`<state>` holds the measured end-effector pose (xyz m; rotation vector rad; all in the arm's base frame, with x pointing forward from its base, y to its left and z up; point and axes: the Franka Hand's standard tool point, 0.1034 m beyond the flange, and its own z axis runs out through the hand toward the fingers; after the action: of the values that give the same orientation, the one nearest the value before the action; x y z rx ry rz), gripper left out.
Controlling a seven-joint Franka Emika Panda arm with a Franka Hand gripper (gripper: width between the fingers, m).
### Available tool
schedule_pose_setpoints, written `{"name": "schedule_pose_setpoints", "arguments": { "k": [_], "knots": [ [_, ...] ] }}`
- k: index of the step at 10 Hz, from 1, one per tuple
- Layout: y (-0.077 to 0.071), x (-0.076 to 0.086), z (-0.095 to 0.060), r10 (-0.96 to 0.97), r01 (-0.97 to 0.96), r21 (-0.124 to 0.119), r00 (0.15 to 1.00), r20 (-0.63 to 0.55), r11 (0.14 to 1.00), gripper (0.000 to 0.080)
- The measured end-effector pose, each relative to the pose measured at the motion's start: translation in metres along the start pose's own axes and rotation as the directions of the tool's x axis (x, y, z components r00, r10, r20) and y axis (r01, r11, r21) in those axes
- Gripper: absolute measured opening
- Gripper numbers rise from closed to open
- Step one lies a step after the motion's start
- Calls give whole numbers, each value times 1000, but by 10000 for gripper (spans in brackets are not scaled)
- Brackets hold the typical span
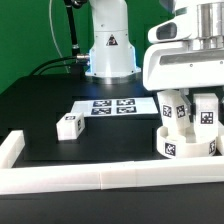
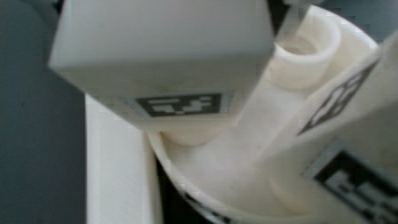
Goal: Assemble stool
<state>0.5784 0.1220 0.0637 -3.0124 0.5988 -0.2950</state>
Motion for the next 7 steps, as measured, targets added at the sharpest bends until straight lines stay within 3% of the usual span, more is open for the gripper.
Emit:
{"name": "schedule_pose_setpoints", "arguments": {
  "k": [3, 7],
  "knots": [
    [0, 0, 0, 343, -343, -5, 939, -6, 939, 337],
    [1, 1, 0, 527, -527, 1, 850, -4, 850, 337]
  ]
}}
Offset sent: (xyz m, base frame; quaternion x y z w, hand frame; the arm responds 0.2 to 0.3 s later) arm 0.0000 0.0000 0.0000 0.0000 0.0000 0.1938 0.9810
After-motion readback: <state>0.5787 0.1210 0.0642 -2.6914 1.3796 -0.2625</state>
